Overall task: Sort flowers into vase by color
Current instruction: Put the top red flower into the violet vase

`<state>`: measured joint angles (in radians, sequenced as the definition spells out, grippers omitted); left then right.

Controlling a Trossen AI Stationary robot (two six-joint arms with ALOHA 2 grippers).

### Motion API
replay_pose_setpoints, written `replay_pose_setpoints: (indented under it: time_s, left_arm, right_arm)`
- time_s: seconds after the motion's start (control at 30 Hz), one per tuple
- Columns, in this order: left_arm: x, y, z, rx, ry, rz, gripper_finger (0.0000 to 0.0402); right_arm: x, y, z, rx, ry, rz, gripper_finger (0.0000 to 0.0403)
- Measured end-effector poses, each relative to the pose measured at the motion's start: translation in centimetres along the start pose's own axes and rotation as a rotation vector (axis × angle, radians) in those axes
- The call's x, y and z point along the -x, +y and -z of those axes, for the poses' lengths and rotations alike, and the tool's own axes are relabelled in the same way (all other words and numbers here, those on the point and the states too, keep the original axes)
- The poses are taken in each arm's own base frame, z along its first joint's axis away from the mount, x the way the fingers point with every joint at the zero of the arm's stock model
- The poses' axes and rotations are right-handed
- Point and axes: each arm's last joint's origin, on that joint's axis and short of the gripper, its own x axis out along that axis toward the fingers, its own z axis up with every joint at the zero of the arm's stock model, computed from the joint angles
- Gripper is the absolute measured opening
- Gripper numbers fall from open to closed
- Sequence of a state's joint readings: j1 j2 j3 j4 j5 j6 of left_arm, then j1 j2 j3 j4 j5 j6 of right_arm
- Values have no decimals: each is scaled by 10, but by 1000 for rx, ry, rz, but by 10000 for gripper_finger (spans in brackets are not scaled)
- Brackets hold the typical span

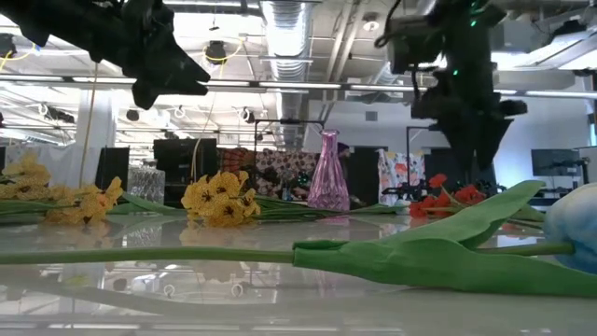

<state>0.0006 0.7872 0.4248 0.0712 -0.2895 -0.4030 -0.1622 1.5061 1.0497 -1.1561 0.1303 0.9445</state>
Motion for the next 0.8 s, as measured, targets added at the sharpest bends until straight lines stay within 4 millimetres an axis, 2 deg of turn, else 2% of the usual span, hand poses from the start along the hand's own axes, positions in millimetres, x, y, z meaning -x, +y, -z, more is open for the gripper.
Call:
replay_pose_setpoints:
  time_s: [0.17,0.37,0.57,0.7,0.8]
  left_arm:
    - [0,-1,1,78,30,40,128]
    - [0,-1,2,116,46,60,128]
    - [0,-1,2,144,45,58,128]
    - [0,-1,2,183,46,57,128]
    - [0,-2,2,190,46,58,128]
  right_arm:
    - [-26,-11,-6,-51,2,-9,265]
    - [-57,-27,-3,-146,-8,-35,265]
    - [-74,-27,-2,-184,-50,-107,263]
    - [-79,-30,1,-223,-42,-100,226]
    - [-79,-30,1,-220,-40,-100,160]
